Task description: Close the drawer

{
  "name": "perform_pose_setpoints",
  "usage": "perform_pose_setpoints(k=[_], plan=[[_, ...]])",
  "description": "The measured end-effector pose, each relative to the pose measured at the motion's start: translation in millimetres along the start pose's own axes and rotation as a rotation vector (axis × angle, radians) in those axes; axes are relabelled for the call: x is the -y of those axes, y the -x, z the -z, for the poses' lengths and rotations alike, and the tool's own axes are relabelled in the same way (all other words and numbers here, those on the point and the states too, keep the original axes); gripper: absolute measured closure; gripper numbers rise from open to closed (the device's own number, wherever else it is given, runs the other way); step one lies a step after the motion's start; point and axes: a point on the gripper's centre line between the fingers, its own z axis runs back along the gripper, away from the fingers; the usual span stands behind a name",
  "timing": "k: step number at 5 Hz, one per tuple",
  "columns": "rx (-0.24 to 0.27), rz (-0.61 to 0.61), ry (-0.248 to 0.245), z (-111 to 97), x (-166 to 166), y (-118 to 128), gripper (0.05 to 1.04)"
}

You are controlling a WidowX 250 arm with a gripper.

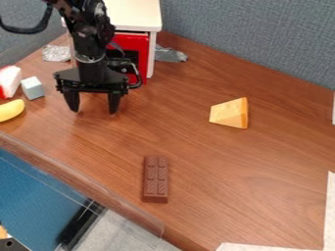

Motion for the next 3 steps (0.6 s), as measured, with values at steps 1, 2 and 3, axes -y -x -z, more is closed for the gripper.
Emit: perform_pose_setpoints(k=[1,2,3], plan=[[0.015,-0.001,-0.006,-0.3,-0.7,-7.2,0.084],[0.030,0.012,-0.016,-2.0,-2.2,-11.7,0.084],[0.026,0.011,-0.016,-1.3,-2.4,-10.6,0.084]])
